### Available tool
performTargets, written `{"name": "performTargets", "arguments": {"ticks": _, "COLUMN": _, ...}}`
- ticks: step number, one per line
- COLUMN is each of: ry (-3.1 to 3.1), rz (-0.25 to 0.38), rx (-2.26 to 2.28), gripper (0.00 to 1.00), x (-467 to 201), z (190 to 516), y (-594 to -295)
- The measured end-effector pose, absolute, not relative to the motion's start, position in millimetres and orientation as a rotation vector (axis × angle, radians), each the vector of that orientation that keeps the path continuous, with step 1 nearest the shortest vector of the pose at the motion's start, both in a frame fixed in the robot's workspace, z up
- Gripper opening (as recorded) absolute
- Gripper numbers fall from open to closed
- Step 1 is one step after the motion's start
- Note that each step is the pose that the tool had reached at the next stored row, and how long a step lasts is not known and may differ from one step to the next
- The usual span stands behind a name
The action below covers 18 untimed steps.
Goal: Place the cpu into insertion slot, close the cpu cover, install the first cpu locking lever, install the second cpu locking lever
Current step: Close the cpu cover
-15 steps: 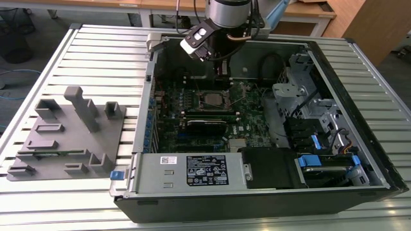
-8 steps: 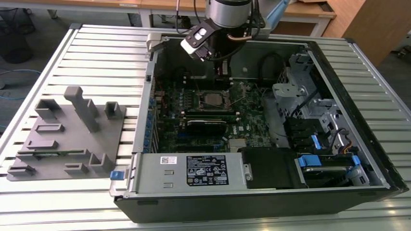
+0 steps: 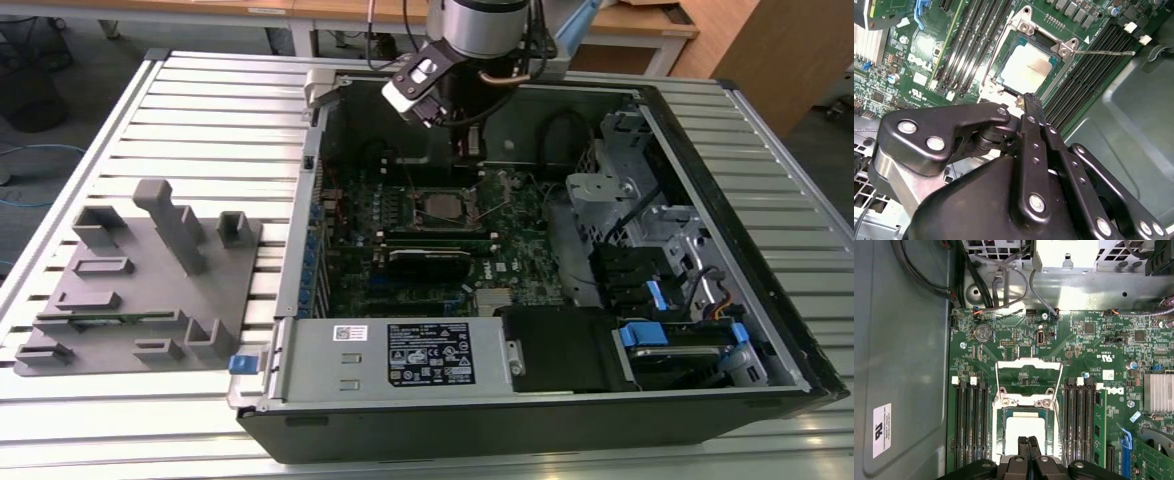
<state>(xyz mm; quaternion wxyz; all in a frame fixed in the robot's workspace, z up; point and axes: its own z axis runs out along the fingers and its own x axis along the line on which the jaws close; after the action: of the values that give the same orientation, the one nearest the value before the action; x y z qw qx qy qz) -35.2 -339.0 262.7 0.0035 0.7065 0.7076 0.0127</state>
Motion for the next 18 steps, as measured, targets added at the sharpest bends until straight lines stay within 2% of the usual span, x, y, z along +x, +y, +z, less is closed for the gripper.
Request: {"name": "performTargets", "arguments": {"ticks": 18, "ry": 2.218, "rz": 0.04, "rx": 2.215, "gripper": 0.11, "x": -11.6, "z": 262.5, "y": -339.0}}
